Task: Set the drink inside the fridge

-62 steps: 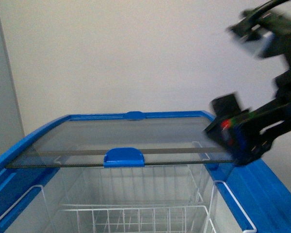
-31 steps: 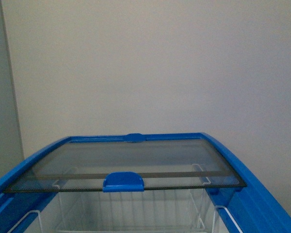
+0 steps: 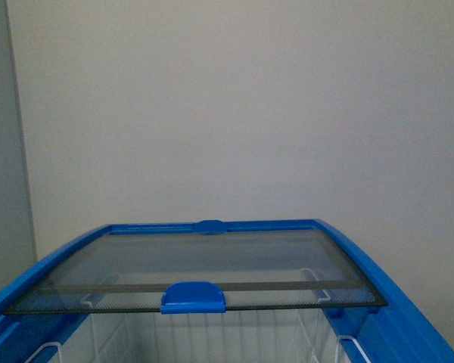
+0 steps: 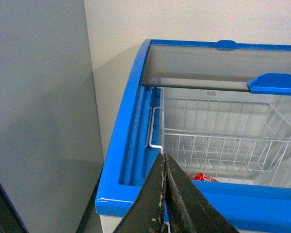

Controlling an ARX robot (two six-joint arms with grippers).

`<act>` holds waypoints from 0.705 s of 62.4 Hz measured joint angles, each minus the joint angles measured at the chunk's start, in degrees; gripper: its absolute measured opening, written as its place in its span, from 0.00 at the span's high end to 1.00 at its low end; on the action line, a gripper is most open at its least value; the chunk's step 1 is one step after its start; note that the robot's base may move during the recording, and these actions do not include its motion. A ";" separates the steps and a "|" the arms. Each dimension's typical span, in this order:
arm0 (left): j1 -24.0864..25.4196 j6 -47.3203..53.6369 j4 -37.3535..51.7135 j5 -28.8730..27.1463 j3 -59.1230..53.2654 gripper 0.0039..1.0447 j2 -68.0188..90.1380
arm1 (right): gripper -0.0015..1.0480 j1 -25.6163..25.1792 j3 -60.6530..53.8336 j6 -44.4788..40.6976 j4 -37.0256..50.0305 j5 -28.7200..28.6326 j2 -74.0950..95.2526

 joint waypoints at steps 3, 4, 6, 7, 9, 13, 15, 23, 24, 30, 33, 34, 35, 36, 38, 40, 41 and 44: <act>0.00 0.00 0.00 0.02 0.00 0.98 -0.02 | 0.97 -3.96 -0.63 -0.09 0.00 -4.02 -0.63; 0.00 0.00 0.00 0.02 0.00 0.98 0.00 | 0.97 -4.55 -0.70 -0.09 0.00 -4.42 -0.79; 0.00 0.00 0.00 0.02 0.00 0.98 0.00 | 0.97 -5.77 -0.96 -0.07 0.04 -4.42 -1.05; 0.00 0.00 0.00 0.02 0.00 0.98 0.00 | 0.97 -6.01 -1.05 -0.09 0.04 -4.46 -1.14; 0.00 0.00 0.00 0.00 0.00 0.98 -0.02 | 0.97 -6.49 -1.33 -0.07 0.04 -4.63 -1.33; 0.00 0.00 0.00 0.00 0.00 0.98 -0.02 | 0.97 -6.69 -2.03 -0.09 0.11 -5.20 -1.88; 0.00 0.00 0.00 0.00 0.00 0.98 -0.02 | 0.97 -6.73 -2.34 -0.09 0.15 -5.18 -2.10; 0.00 0.00 0.00 0.02 0.00 0.98 -0.02 | 0.97 -6.86 -3.34 -0.09 0.37 -5.18 -2.93; 0.00 0.00 0.00 0.02 0.00 0.98 0.00 | 0.97 -6.86 -3.43 -0.09 0.37 -5.18 -2.97; 0.00 0.02 0.00 0.02 0.00 0.98 0.00 | 0.97 -6.86 -3.98 -0.09 0.52 -5.18 -3.56; 0.00 0.00 0.00 0.02 0.00 0.98 0.00 | 0.97 -6.91 -5.40 -0.09 0.68 -5.20 -4.98; 0.00 0.00 0.00 0.00 0.00 0.98 0.00 | 0.97 -6.93 -5.51 -0.09 0.57 -5.25 -5.27; 0.00 0.02 0.00 -0.04 0.00 0.98 -0.02 | 0.97 -6.93 -5.51 -0.11 0.63 -5.31 -5.29; 0.00 0.02 0.00 0.04 0.00 0.98 0.00 | 0.97 -6.93 -5.51 -0.11 0.72 -5.29 -5.31; 0.00 0.02 0.00 0.02 0.00 0.98 0.00 | 0.97 -6.93 -5.51 -0.11 0.72 -5.29 -5.42; 0.00 0.02 0.00 0.02 0.00 0.98 -0.02 | 0.97 -6.93 -5.51 -0.11 0.74 -5.31 -5.49; 0.00 0.02 0.00 0.00 0.00 0.98 0.00 | 0.97 -6.93 -5.51 -0.11 0.74 -5.31 -5.53; 0.00 0.02 0.00 0.02 0.00 0.98 -0.02 | 0.97 -6.93 -5.51 -0.11 0.74 -5.35 -5.57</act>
